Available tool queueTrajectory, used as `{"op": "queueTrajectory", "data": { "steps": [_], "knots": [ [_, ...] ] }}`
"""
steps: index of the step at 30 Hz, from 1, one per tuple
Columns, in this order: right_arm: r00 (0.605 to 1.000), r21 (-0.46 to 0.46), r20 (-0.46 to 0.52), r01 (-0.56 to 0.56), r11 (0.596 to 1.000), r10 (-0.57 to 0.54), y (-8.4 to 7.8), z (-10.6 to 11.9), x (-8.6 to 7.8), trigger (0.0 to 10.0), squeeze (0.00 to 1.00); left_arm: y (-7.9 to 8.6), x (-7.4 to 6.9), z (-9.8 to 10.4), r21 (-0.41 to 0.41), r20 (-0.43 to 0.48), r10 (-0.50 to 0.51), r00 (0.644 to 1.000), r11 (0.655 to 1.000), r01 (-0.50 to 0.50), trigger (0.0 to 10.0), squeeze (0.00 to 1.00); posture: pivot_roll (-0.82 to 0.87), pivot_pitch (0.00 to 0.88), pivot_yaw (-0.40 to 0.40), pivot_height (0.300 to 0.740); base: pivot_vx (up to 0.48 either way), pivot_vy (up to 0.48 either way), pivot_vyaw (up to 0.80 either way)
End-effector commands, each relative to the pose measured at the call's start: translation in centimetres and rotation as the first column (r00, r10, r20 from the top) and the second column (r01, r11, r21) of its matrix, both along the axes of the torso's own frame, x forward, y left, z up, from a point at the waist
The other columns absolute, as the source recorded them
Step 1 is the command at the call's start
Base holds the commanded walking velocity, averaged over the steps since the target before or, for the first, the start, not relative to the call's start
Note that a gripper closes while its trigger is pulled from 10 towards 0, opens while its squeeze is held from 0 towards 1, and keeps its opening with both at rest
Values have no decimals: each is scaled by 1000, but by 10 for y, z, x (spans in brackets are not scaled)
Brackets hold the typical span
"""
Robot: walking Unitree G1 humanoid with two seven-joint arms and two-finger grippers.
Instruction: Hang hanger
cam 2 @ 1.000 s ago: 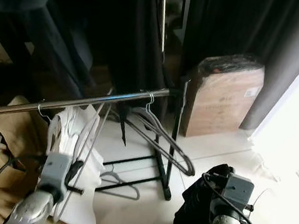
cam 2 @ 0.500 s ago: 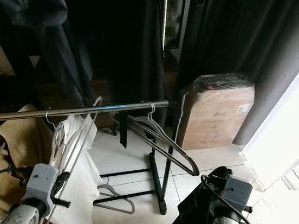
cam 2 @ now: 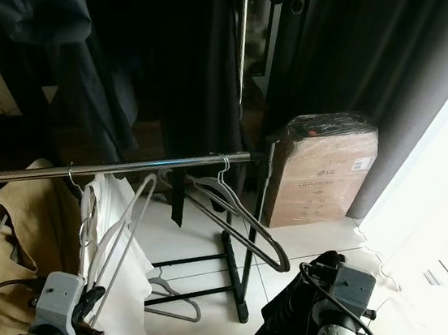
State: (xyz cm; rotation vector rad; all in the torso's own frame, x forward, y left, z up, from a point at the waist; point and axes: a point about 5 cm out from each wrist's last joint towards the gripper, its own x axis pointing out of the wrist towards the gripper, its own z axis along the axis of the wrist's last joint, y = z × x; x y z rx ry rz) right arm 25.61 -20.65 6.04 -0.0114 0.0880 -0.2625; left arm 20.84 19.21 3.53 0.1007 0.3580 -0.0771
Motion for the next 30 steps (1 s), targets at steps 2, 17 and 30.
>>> {"op": "queueTrajectory", "data": {
  "steps": [2, 17, 30],
  "knots": [
    [1000, -5, 28, -7, 1000, 8, 2, 7, 5, 10000, 0, 4, 0, 5, 17, 27, -2, 1000, 1000, 2, 10000, 0, -89, 94, 38, 740, 0, 0, 0],
    [999, 2, 33, -5, 1000, 4, 4, 8, 5, 10000, 0, 7, -1, 9, 27, 25, 2, 1000, 1000, -3, 10000, 0, -87, 125, 48, 740, -129, 0, 0],
    [999, 5, 36, -4, 1000, 4, 5, 9, 5, 10000, 0, 8, -2, 9, 31, 18, 10, 1000, 999, -11, 10000, 0, -86, 135, 51, 740, -309, 0, 0]
  ]
}}
